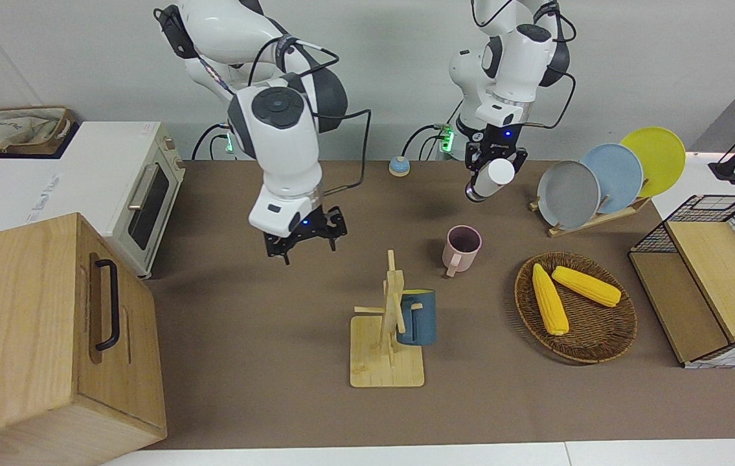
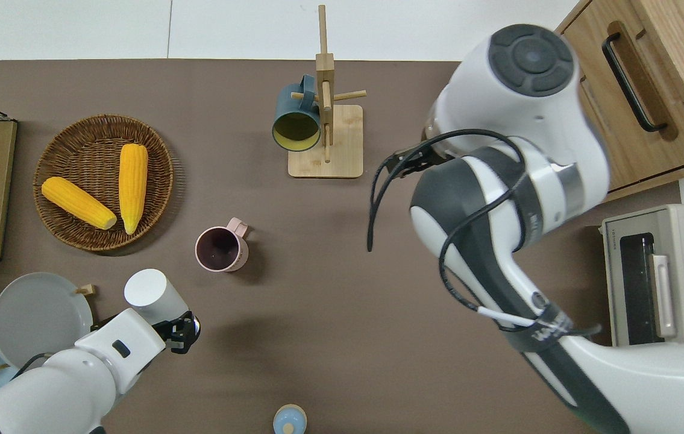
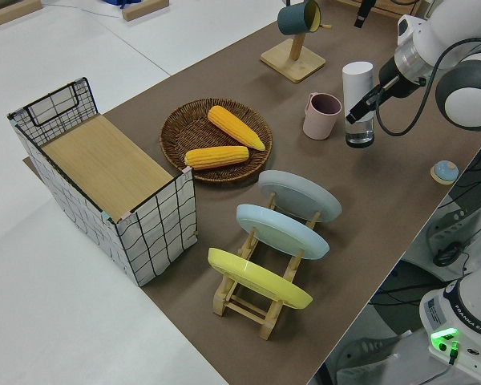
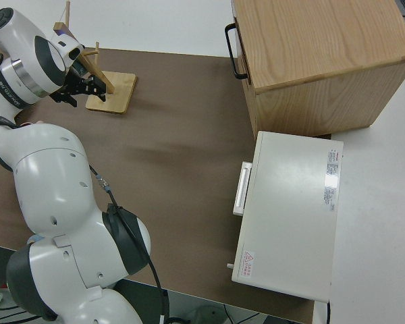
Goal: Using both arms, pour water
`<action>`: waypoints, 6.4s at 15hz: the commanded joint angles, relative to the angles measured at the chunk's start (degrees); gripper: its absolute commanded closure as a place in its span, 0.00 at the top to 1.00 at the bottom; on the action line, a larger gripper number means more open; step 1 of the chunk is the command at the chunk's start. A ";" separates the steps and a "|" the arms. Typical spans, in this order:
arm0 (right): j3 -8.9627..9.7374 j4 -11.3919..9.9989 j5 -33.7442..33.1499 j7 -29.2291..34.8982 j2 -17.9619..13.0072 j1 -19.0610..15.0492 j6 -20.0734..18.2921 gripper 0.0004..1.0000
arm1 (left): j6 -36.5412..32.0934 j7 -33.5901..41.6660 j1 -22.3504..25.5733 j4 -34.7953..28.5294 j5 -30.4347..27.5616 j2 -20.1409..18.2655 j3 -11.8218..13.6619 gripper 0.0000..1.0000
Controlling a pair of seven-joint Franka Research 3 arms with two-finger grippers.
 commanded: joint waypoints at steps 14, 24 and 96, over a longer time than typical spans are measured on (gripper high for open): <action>-8.95 -18.82 7.71 -8.72 -23.63 -10.81 -6.66 0.99 | -6.88 -2.78 0.31 11.86 0.12 14.88 -3.22 0.00; -9.04 -13.81 6.84 -8.45 -23.81 -12.05 -10.53 0.99 | -19.02 -5.95 0.57 21.45 4.25 22.26 -2.52 0.00; -8.33 -13.81 7.36 -8.46 -23.81 -11.25 -10.44 0.99 | -13.76 -11.31 0.57 16.02 4.43 17.80 -2.87 0.00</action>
